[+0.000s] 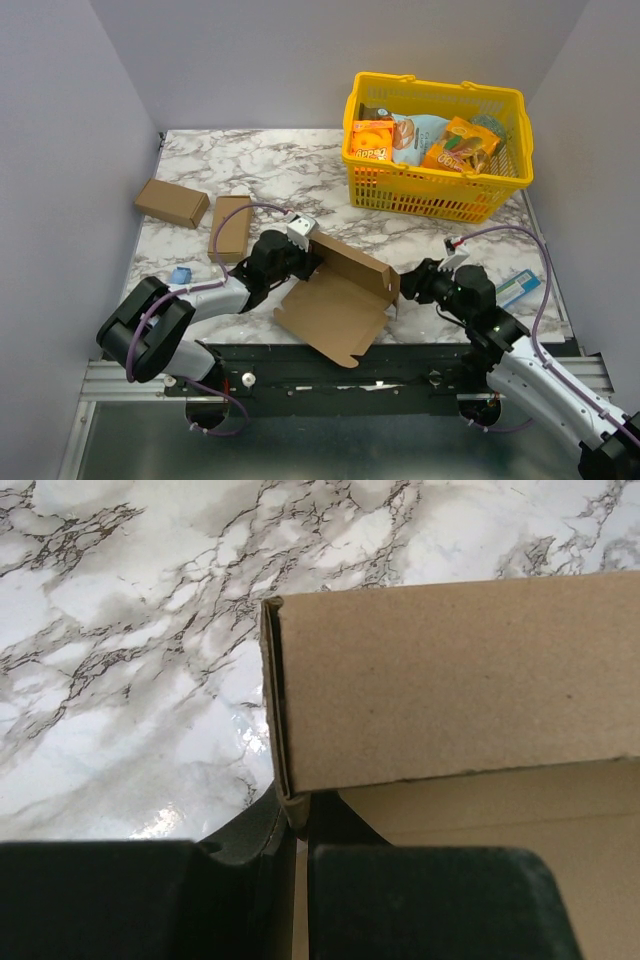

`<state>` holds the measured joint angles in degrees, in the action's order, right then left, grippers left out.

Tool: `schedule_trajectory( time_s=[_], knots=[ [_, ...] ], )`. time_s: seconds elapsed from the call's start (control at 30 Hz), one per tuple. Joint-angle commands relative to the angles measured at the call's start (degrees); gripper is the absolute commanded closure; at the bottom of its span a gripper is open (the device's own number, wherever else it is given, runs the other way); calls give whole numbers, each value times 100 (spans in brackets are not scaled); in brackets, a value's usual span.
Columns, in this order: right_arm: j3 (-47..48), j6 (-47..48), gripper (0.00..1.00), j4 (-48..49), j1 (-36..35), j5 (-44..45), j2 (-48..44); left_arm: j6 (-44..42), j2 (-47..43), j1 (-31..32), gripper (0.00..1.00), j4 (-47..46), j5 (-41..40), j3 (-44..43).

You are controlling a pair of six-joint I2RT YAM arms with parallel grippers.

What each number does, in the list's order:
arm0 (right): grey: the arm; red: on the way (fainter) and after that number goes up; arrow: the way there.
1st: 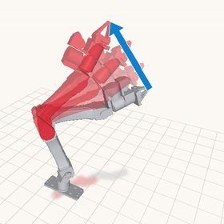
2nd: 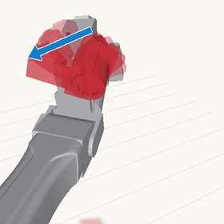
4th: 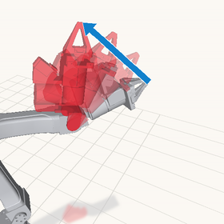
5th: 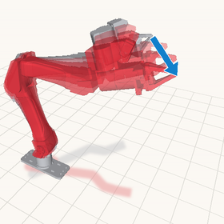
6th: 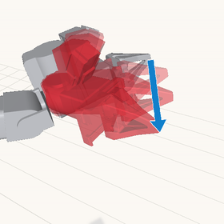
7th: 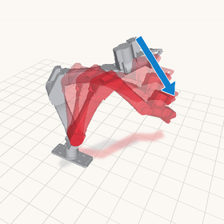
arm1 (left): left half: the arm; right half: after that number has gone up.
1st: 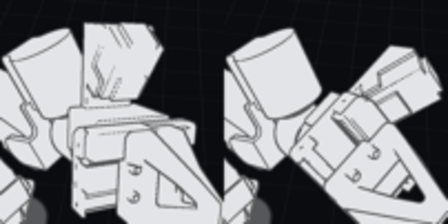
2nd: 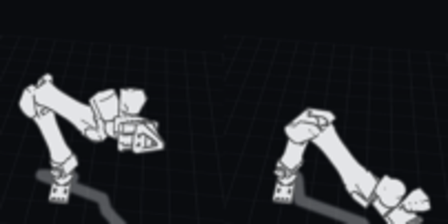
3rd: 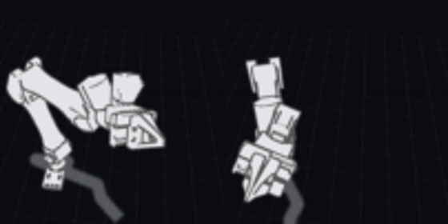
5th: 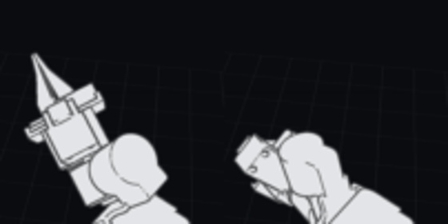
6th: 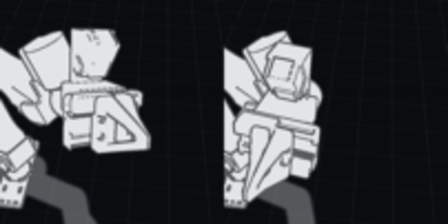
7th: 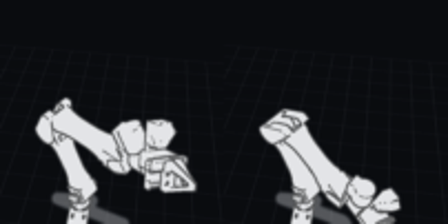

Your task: Fold the paper box

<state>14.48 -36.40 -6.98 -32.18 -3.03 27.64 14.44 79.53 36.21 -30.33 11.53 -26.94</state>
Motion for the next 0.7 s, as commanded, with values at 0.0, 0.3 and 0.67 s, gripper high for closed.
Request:
schedule_trajectory(
  time_s=[0.0, 0.3, 0.67],
  knots=[
    [169, 45, 49, -952, -25, 179, -425, 15, -201, -157, 100, -158, 350, 110],
    [353, 906, 47, -1060, -25, -662, -1190, 7, -245, -263, 100, -193, 622, 136],
    [494, 1346, 48, -243, -25, -1912, -602, 51, -157, -254, 100, -149, 640, 92]
  ],
)
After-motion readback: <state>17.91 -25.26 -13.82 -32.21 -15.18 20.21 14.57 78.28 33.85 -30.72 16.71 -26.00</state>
